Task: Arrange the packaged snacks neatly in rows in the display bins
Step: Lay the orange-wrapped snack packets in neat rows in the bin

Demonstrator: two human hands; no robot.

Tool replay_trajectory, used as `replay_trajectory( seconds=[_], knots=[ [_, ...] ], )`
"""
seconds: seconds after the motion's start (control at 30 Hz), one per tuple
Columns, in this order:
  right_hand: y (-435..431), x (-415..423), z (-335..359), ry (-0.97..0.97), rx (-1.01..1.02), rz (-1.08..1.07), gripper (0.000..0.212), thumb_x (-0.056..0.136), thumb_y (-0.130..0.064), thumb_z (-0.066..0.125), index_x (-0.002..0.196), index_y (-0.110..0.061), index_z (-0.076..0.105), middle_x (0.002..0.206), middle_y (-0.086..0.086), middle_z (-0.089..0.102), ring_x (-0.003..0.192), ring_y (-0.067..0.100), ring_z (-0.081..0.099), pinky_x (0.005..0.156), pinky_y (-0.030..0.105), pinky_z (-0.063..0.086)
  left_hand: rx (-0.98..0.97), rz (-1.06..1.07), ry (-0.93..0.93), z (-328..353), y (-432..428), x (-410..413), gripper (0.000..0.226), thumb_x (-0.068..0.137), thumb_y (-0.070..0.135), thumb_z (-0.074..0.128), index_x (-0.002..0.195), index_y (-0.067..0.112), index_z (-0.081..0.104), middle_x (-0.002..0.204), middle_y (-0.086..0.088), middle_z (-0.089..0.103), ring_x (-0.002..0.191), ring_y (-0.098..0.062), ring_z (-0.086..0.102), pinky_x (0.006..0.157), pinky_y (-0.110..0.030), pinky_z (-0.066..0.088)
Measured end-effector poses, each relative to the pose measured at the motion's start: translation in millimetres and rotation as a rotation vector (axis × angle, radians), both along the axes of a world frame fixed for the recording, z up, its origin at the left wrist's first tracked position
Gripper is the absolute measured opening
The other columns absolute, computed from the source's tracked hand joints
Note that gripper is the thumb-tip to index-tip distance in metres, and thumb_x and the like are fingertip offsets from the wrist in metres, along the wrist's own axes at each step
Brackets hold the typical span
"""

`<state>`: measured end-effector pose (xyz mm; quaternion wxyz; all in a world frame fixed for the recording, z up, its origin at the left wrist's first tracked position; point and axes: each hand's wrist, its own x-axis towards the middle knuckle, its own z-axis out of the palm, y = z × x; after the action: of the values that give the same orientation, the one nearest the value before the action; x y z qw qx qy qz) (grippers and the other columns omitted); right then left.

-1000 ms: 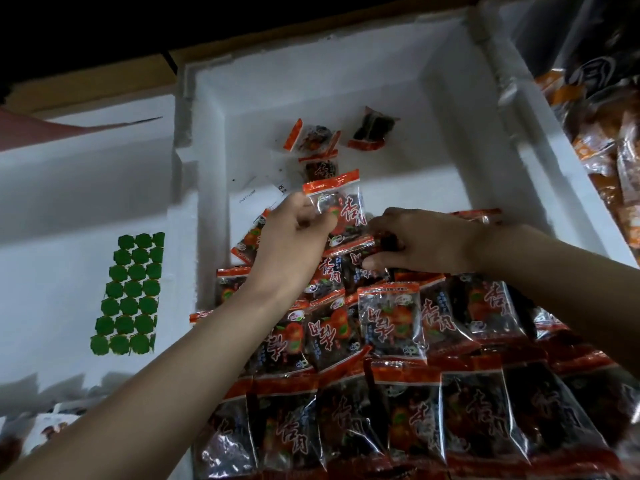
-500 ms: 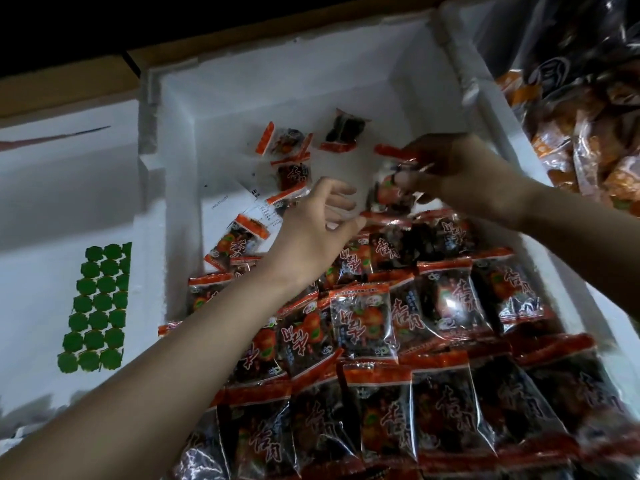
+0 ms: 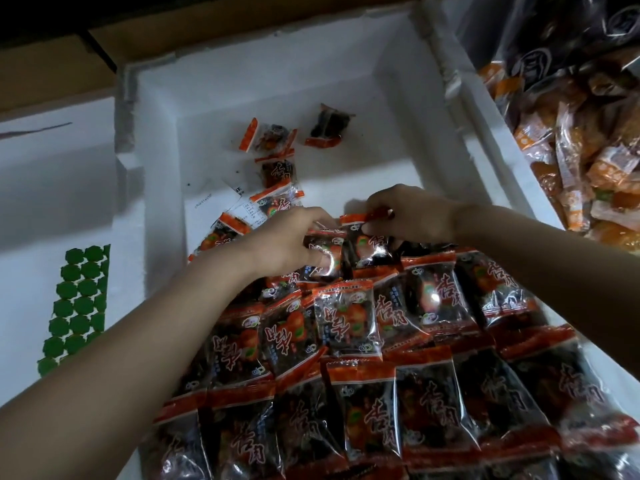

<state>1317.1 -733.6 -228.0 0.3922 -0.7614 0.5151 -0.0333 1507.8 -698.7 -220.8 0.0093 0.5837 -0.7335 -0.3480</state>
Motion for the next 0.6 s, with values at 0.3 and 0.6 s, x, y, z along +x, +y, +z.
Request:
replay_trajectory(
  seconds=[0.3,0.6],
  knots=[
    [11.8,1.6,3.1,0.16,-0.252,0.193,0.024,0.092,-0.025,0.057,0.116,-0.02,0.054,0.104,-0.003,0.049,0.105,0.017,0.05,0.082,0.026,0.034,-0.158,-0.035,-0.147,-4.5,14.8,4.6,0.06,0.085,0.037,0.064,0.138,0.022,0.039,0.134,-0.001,0.036,0.129,-0.017,0.028,0.102,-0.028,0.026],
    [3.9,18.4,7.9,0.028,-0.346,0.095,0.035,0.09,-0.019,0.06,0.124,-0.015,0.05,0.118,0.004,0.054,0.091,0.01,0.048,0.081,0.022,0.037,-0.379,0.144,-0.061,-2.1,18.8,26.2,0.053,0.089,0.039,0.057,0.138,0.025,0.041,0.131,-0.002,0.041,0.128,-0.018,0.029,0.104,-0.032,0.025]
  ],
)
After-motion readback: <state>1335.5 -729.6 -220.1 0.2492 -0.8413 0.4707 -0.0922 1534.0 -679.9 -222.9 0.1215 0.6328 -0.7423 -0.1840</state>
